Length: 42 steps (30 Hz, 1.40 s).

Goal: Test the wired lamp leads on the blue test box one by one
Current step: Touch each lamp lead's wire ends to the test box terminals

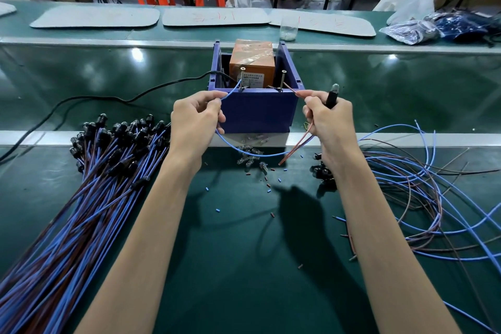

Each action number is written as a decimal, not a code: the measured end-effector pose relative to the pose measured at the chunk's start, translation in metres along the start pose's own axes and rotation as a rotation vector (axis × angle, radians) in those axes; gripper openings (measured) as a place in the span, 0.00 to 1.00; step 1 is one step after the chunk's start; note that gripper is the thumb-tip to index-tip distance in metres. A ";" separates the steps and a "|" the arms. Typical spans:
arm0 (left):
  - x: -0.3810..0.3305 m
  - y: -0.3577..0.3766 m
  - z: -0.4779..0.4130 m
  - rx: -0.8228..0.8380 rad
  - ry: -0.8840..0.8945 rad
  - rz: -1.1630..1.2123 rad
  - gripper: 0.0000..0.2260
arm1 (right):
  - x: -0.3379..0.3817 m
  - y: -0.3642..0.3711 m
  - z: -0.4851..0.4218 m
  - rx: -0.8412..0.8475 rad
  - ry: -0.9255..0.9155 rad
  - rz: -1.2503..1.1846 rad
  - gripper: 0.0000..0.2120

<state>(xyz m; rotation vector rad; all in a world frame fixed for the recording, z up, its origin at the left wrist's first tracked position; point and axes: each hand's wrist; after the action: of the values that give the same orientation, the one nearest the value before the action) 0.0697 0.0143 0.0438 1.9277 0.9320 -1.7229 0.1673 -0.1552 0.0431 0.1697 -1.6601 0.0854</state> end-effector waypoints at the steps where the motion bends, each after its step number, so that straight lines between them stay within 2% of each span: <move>1: 0.000 0.000 0.000 0.002 0.001 -0.001 0.14 | 0.000 0.000 0.000 0.000 0.000 -0.002 0.14; 17: -0.003 -0.005 0.004 -0.009 -0.004 -0.004 0.11 | 0.007 0.001 0.006 -0.022 0.015 0.010 0.18; 33: -0.002 -0.001 0.003 0.026 0.007 0.004 0.13 | 0.002 0.001 0.003 0.010 0.010 0.014 0.13; 42: 0.000 -0.004 0.003 0.040 0.012 -0.006 0.12 | 0.003 0.002 0.004 -0.007 0.013 0.009 0.17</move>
<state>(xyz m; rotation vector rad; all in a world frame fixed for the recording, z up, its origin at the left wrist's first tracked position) 0.0650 0.0154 0.0442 1.9644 0.9155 -1.7476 0.1624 -0.1544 0.0460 0.1558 -1.6481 0.0872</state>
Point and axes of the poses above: each hand's wrist, its own z-axis away from the middle knuckle, its own y-axis out of the palm, x = y × z, and after that the axes turned 1 degree about -z, right-handed
